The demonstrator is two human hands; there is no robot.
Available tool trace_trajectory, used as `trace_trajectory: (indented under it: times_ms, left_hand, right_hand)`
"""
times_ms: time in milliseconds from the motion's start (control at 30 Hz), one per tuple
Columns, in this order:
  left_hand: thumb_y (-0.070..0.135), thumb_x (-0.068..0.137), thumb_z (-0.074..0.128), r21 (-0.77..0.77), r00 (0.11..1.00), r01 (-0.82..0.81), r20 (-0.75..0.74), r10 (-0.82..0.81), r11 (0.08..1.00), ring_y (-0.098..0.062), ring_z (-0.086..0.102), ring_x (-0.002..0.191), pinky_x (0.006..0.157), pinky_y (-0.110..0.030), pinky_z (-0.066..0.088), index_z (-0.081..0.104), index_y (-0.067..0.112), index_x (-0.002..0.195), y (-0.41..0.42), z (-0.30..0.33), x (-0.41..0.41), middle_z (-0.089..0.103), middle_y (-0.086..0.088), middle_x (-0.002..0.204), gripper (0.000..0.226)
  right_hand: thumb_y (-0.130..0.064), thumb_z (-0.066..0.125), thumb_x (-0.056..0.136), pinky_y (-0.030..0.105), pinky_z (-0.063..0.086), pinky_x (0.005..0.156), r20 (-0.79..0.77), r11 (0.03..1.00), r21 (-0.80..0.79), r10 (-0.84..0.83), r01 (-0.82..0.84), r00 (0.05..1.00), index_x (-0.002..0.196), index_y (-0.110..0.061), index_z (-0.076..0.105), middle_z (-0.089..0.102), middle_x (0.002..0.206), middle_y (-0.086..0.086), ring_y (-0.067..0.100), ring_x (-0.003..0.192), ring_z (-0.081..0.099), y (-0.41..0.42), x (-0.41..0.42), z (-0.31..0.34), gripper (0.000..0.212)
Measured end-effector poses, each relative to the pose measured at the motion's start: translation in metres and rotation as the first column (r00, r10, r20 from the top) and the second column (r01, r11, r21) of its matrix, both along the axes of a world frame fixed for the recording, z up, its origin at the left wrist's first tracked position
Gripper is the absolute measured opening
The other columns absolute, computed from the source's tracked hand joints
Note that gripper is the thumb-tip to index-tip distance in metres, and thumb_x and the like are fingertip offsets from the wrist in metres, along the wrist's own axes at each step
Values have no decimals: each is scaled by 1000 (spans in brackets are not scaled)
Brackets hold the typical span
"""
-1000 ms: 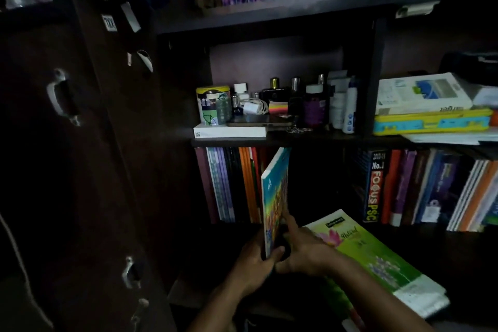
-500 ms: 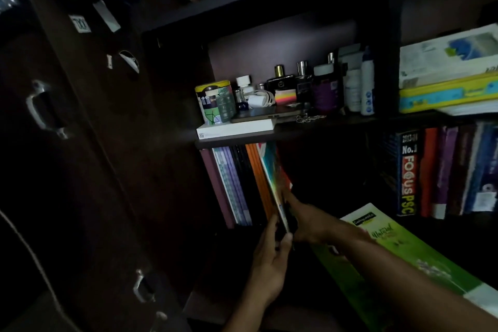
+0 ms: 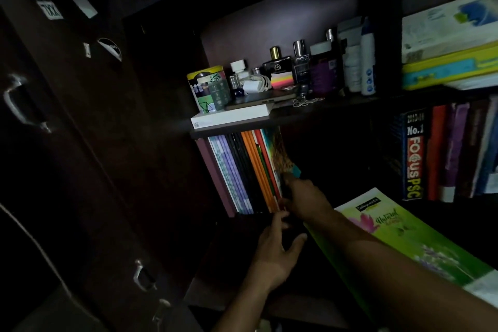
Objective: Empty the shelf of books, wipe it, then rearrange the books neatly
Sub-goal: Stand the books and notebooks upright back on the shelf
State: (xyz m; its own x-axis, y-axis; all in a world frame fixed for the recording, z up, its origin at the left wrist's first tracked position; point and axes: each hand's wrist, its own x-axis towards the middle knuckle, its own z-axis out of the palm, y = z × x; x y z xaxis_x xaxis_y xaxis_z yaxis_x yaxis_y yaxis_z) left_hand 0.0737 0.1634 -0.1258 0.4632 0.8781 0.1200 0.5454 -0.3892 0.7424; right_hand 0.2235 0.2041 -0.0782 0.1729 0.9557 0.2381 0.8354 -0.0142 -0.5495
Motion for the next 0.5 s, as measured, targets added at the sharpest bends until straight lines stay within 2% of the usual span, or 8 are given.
trace_trajectory:
  times_ms: [33,100,133,200,267,333,433,500]
  left_hand:
    - [71,89,54,2,999,22,-42,-22,1000,-11,46,127,102,-27,41,36,54,138,-3,2,1,51,10,136,55]
    - [94,74,37,86,987,76,-151,-63,993,-13,40,131,107,-29,35,42,42,143,-6,4,4,48,9,142,87]
    - [99,68,27,133,976,99,-207,-70,986,-15,39,131,108,-30,34,43,40,144,-7,6,5,47,9,142,98]
    - [103,64,20,189,958,118,-280,-62,975,-19,40,130,108,-35,33,45,39,143,-5,6,6,47,7,140,105]
    - [95,72,31,208,952,120,-301,-53,971,-23,42,128,105,-36,36,47,36,140,-4,6,7,49,5,139,91]
    - [79,85,48,196,956,124,-288,-63,973,-24,43,124,102,-38,38,49,34,135,-6,6,7,50,5,137,67]
    - [65,92,56,169,974,137,-204,-102,976,-21,45,121,99,-42,40,48,37,125,-8,8,3,54,11,134,44]
    - [58,95,56,157,975,149,-189,-118,976,-20,47,122,99,-42,39,48,35,125,-13,12,1,56,11,132,38]
  right_hand:
    - [-37,67,85,44,57,86,-2,1000,-17,21,-21,1000,132,-23,42,66,120,11,33,104,66,-5,2,7,55]
    - [-33,66,90,40,56,87,0,998,-55,39,-39,999,136,-18,47,65,123,12,33,107,65,-18,8,23,52]
    - [-33,66,92,39,55,86,12,998,-51,36,-35,999,136,-17,50,65,124,12,33,108,64,-29,11,30,50]
    - [-42,64,91,39,54,87,110,998,-54,15,-9,994,131,-20,54,63,128,9,30,111,61,-54,18,40,48]
    - [-59,62,87,43,47,97,310,983,-164,-26,80,950,137,-25,49,51,137,7,31,123,51,-91,25,44,62]
    - [-77,54,81,48,37,106,423,939,-297,-34,174,905,146,-27,39,38,148,9,36,136,36,-133,30,43,84]
    - [-87,45,78,53,28,114,428,899,-383,-32,213,903,153,-26,29,23,160,11,36,146,23,-179,28,35,99]
    - [-86,47,78,54,29,115,455,899,-384,-17,213,890,156,-25,23,24,160,11,36,146,23,-191,23,30,102]
